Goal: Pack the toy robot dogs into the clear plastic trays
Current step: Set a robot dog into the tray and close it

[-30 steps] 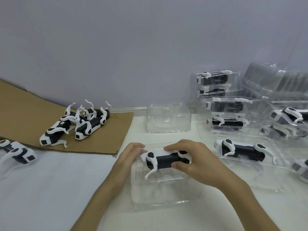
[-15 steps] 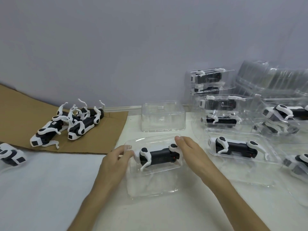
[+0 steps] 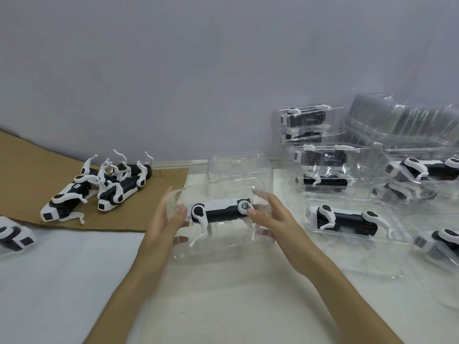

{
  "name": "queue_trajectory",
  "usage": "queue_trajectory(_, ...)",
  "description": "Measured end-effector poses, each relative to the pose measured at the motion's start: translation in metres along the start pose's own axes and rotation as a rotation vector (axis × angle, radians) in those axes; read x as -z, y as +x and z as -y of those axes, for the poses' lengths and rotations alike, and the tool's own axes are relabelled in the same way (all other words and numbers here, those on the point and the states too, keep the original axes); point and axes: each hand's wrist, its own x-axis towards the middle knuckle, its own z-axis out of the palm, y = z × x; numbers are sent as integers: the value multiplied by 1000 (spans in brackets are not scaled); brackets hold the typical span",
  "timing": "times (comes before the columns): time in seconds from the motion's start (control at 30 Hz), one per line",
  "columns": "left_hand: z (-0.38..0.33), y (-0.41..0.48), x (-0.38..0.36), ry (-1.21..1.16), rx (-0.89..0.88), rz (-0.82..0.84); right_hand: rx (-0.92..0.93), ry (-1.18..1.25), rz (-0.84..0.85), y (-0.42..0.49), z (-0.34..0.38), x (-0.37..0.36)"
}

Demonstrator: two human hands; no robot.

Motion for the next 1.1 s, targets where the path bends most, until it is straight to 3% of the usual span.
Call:
queue_trajectory(0.1, 3, -1, 2, 88, -67, 63, 72, -32, -106, 2, 0, -1)
queue_trajectory(0.27, 7, 1, 2, 184, -58, -44, 165, -144, -232, 3, -6, -1)
queue_trajectory(0.43, 9, 0, 2, 209, -53, -78, 158, -170, -250, 2, -5, -6)
queue_trajectory(0.63, -1, -1, 2, 47, 8, -45, -54, 29, -120, 1, 4, -3)
queue_trajectory(0.73, -3, 1, 10, -84, 176, 47, -178, 4, -97, 0, 5, -6)
queue_trajectory(0.8, 1, 1, 9, 2, 244, 21, -198, -106, -157, 1, 1, -8)
queue_trajectory(0.9, 4, -3, 3, 236, 136, -104, 21, -450, -334, -1, -5, -11)
queue_trajectory(0.97, 1, -6, 0, 373, -101, -178, 308, -521, -411, -4, -1, -14)
queue_trajectory(1.03, -4, -10, -2, 487, -363, -175, 525, -552, -418, -9, 4, -19)
queue_trajectory(1.1, -7, -13, -7, 633, -481, -113, 593, -669, -330, -13, 6, -26)
